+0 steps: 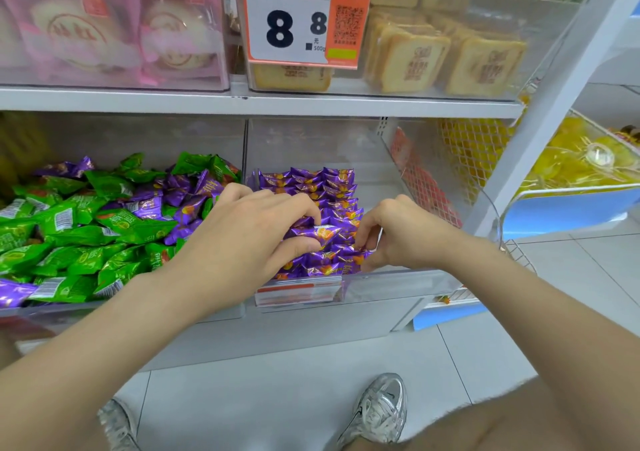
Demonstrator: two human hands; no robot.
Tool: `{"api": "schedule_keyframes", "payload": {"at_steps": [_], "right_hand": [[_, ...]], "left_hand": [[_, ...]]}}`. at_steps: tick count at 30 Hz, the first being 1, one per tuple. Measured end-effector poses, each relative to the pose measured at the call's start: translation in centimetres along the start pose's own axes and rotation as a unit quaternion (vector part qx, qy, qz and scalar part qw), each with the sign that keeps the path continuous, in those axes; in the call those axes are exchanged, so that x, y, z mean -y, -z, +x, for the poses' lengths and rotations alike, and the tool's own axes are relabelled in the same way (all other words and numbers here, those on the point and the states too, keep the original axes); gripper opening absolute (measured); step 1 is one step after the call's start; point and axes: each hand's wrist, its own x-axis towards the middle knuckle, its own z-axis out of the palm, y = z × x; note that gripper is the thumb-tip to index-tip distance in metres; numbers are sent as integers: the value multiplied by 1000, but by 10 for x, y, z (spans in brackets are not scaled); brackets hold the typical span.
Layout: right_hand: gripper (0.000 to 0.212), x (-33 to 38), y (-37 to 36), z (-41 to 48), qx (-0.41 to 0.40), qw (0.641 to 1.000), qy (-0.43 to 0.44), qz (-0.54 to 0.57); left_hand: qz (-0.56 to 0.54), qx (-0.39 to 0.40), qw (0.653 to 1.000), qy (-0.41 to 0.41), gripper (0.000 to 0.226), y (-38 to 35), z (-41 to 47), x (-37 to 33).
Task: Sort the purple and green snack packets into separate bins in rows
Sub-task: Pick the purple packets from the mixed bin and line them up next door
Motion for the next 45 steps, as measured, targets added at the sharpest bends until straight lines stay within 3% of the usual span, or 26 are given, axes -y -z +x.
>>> {"api": "schedule_keyframes", "payload": {"at_steps": [4, 6, 8, 11, 14, 18, 23, 36, 41, 43, 45], "right_hand": [[29, 12, 13, -8, -69, 997, 5, 43], [34, 28, 21, -18, -86, 975, 9, 206], [25, 46, 28, -28, -48, 933, 40, 354], [30, 56, 30, -35, -38, 923, 76, 376], [23, 43, 34, -34, -18, 916, 50, 397], [13, 16, 36, -36, -3, 965, -13, 262], [13, 6, 28, -31, 38, 997, -19, 63], [12, 3, 10, -14, 42, 997, -34, 50], [11, 13, 25, -22, -29, 983, -32, 179], [18, 25, 35, -29, -25, 941, -13, 337], [27, 39, 41, -38, 34, 882, 21, 469]], "left_hand": [[-13, -8, 1000, -8, 25, -1, 1, -2], [-26, -11, 1000, -7, 29, 0, 3, -3], [-54, -17, 998, -1, 29, 0, 4, -5], [-90, -19, 996, 17, 27, 2, 5, -8], [-92, -3, 995, 38, 29, 1, 5, -7], [-65, 10, 997, 39, 12, 0, 3, -5], [-72, 38, 996, 48, 34, 1, 0, -12], [-125, -8, 992, -25, 25, -3, 3, -8], [-226, -33, 972, 48, 28, 2, 5, -16], [-302, -47, 946, 111, 30, 4, 7, -19], [-372, -52, 913, 159, 34, 4, 9, -20]]}}
